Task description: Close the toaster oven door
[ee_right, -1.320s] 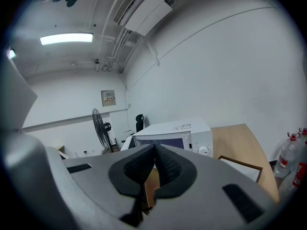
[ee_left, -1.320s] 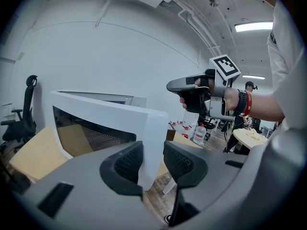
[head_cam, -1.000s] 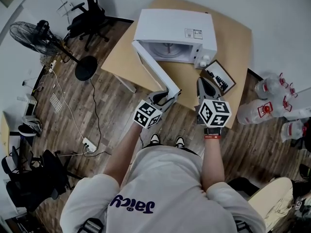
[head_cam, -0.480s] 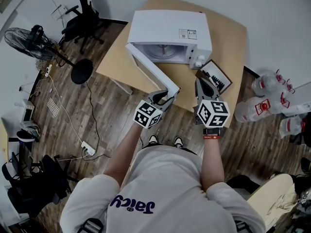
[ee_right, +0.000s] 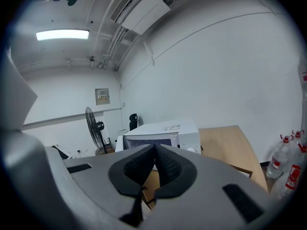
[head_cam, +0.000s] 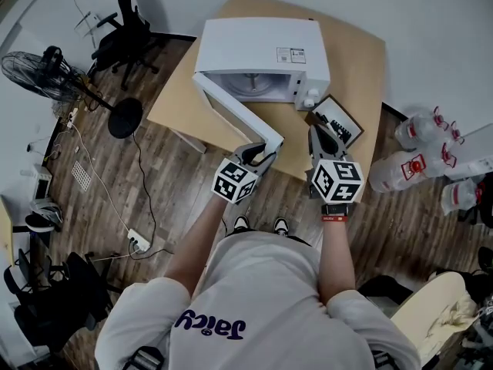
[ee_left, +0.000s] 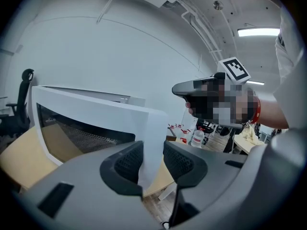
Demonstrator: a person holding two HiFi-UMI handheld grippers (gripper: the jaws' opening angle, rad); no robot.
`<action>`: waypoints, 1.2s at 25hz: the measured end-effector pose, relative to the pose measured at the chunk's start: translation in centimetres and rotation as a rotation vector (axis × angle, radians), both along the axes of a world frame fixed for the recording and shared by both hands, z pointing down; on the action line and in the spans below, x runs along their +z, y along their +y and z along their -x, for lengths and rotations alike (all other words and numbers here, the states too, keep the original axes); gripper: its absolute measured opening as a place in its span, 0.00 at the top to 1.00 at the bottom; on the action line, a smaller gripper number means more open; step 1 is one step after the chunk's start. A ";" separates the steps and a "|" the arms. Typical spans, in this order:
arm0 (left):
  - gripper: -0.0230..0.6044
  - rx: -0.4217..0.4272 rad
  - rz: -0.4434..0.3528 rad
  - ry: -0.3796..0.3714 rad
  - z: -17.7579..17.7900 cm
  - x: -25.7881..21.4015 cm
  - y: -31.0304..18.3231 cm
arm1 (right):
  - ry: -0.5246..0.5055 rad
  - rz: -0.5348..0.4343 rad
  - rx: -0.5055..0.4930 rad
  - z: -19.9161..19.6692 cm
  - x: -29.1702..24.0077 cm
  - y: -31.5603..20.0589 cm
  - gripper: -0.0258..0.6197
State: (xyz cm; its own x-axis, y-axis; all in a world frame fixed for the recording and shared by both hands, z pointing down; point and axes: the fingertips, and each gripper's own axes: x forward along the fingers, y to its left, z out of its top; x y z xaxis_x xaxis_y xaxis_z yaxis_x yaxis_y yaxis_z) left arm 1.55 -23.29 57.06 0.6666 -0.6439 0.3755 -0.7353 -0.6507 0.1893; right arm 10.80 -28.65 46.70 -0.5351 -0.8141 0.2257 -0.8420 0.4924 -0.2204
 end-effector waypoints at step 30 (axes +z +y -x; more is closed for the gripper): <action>0.73 -0.009 0.017 0.021 -2.7 0.1 -4.9 | -0.006 0.002 0.057 -1.7 0.2 -2.2 0.94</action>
State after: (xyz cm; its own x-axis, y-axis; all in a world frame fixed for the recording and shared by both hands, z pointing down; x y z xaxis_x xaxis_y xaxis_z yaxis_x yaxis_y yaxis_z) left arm 4.28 -28.23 57.14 0.6683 -0.6436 0.3730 -0.7371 -0.6404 0.2156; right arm 12.53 -30.84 46.92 -0.4892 -0.8428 0.2242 -0.8674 0.4434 -0.2259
